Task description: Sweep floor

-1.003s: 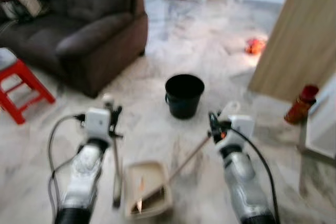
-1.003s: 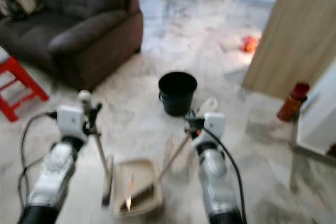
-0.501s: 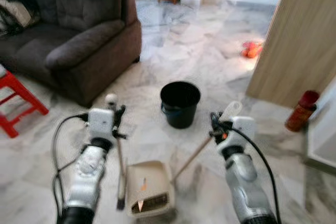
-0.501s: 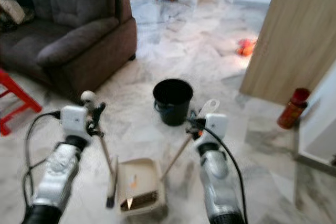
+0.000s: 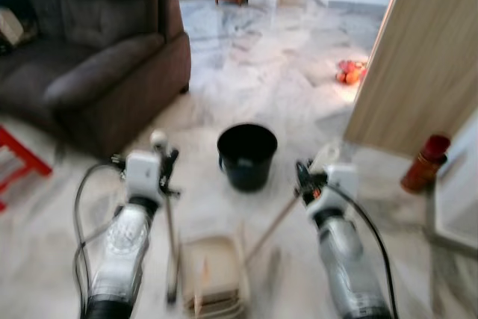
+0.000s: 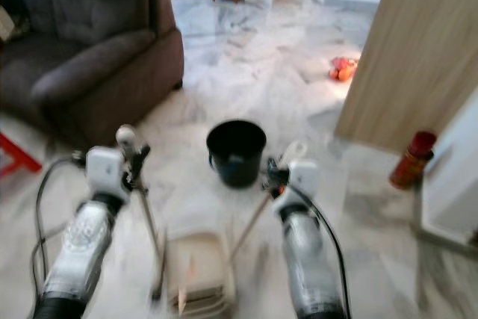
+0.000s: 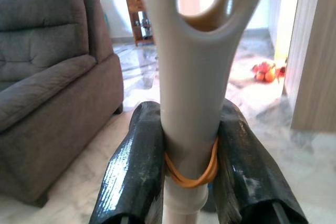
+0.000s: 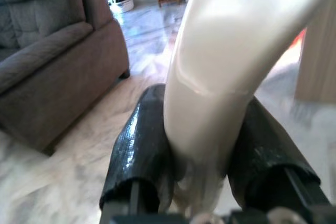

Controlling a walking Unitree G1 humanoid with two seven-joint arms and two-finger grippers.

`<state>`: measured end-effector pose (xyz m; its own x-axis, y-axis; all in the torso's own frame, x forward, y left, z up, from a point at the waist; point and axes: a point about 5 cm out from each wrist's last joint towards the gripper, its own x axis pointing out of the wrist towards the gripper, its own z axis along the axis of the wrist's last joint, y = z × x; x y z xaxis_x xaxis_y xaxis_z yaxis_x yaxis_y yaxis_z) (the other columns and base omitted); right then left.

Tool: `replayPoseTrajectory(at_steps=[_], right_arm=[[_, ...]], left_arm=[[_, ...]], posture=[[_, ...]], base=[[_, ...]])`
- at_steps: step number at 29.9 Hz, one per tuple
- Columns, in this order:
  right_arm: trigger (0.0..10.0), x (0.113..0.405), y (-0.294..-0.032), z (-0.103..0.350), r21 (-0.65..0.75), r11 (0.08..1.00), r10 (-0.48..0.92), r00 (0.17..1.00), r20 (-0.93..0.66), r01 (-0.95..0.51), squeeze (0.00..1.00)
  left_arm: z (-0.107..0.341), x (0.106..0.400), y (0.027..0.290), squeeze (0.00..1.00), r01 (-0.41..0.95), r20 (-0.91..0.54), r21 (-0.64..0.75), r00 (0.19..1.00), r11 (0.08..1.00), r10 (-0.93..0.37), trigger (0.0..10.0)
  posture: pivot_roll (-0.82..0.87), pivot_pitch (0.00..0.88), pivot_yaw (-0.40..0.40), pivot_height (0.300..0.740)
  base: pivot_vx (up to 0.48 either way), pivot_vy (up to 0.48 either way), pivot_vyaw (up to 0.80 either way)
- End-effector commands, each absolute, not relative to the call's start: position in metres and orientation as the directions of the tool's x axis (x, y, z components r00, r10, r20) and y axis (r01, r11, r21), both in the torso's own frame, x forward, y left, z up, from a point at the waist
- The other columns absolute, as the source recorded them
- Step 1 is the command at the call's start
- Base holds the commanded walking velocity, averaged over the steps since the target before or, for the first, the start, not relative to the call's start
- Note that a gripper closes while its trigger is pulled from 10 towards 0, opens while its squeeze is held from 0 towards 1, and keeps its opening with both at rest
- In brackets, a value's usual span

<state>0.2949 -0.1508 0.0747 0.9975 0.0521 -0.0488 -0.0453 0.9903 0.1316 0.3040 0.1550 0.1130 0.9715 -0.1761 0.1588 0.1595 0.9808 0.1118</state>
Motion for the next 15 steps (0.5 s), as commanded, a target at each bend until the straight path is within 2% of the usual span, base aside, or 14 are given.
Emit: replayPoseTrajectory(at_steps=[1, 4, 15], right_arm=[[10.0, 0.3017, -0.1393, 0.0903, 0.149, 0.985, 0.082, 0.996, 0.016, -0.084, 0.0], [10.0, 0.3021, -0.1389, 0.09, 0.146, 0.986, 0.084, 0.996, 0.014, -0.085, 0.0], [10.0, 0.3018, -0.1388, 0.0906, 0.138, 0.987, 0.083, 0.996, 0.024, -0.085, 0.0]], left_arm=[[0.1239, 0.3058, 0.1644, 0.0, 0.131, 0.205, 0.136, 0.966, 0.982, -0.158, 10.0], [0.1238, 0.3058, 0.1643, 0.0, 0.132, 0.204, 0.136, 0.966, 0.982, -0.158, 10.0], [0.1223, 0.3051, 0.1625, 0.0, 0.14, 0.203, 0.135, 0.965, 0.981, -0.166, 10.0]], posture=[[0.05, 0.024, 0.036, 0.74], [0.05, 0.024, 0.036, 0.74], [0.04, 0.0, 0.04, 0.74]], base=[[0.371, 0.0, -0.59], [0.372, 0.0, -0.8], [0.369, 0.0, 0.0]])
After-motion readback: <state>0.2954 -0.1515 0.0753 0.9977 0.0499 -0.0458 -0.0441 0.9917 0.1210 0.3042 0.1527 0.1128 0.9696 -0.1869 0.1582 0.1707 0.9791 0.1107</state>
